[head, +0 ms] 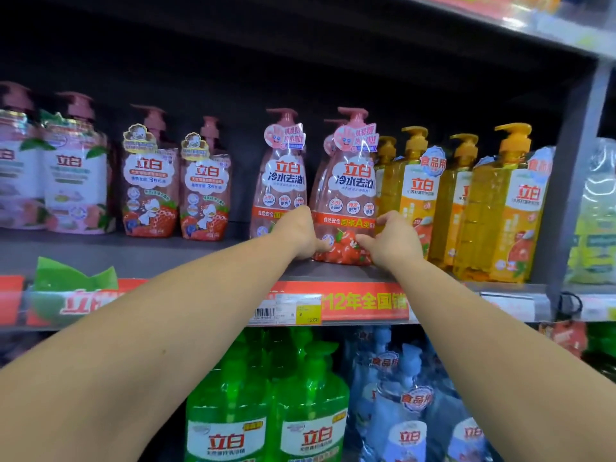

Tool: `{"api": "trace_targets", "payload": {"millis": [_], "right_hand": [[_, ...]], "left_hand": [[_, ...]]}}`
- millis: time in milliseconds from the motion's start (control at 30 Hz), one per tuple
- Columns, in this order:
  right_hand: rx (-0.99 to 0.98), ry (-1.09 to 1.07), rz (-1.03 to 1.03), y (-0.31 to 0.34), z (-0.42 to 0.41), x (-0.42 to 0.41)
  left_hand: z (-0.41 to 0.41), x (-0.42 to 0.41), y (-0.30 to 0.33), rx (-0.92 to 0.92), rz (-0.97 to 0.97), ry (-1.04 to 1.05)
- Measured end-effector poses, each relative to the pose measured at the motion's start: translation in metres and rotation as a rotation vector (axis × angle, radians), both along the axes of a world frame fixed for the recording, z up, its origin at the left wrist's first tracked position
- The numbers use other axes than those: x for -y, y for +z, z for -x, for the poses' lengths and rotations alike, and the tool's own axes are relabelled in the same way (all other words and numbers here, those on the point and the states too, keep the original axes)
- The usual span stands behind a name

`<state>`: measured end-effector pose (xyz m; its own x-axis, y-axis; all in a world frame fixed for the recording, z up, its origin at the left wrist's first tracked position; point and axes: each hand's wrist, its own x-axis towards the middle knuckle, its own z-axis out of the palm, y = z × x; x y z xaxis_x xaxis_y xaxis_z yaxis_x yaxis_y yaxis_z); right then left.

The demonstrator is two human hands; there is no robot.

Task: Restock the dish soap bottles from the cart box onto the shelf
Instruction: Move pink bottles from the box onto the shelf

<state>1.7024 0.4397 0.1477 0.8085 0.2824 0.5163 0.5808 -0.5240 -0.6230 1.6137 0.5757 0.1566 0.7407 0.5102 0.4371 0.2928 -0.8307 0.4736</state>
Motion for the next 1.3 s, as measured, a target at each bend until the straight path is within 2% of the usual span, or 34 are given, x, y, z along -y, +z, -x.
{"api": "trace_targets", "payload": {"millis": [100,200,267,400,500,700,800,933,1100,1300], "right_hand": [[0.039,-0.012,-0.002,-0.002,0.008,0.002],[0.130,0.003,-0.046,0.004,0.034,-0.002],[0.182,0.060,-0.016,0.011,0.063,-0.017],[0.327,0.239,0.115,0.019,0.147,-0.086],[0.381,0.402,0.196,0.014,0.245,-0.155],[0.391,0.858,0.225,-0.016,0.526,-0.275],[0.417,1.113,0.228,-0.039,0.680,-0.311],[0.423,1.382,0.302,-0.083,0.850,-0.337],[0.389,1.633,0.402,-0.139,0.998,-0.362],[0.394,1.718,0.468,-0.200,1.095,-0.426]], "left_hand": [[0.013,0.001,0.003,-0.013,-0.032,-0.019],[0.044,-0.004,0.012,0.054,-0.057,-0.005],[0.076,-0.014,0.019,0.074,-0.092,0.045],[0.165,-0.053,0.018,-0.023,-0.293,0.261],[0.275,-0.097,0.011,-0.087,-0.363,0.487],[0.581,-0.172,-0.024,-0.182,-0.262,0.908],[0.734,-0.174,-0.051,-0.233,-0.176,1.151],[0.900,-0.159,-0.089,-0.327,-0.052,1.428],[1.043,-0.144,-0.137,-0.380,0.094,1.667],[1.130,-0.192,-0.199,-0.438,0.175,1.740]]}}
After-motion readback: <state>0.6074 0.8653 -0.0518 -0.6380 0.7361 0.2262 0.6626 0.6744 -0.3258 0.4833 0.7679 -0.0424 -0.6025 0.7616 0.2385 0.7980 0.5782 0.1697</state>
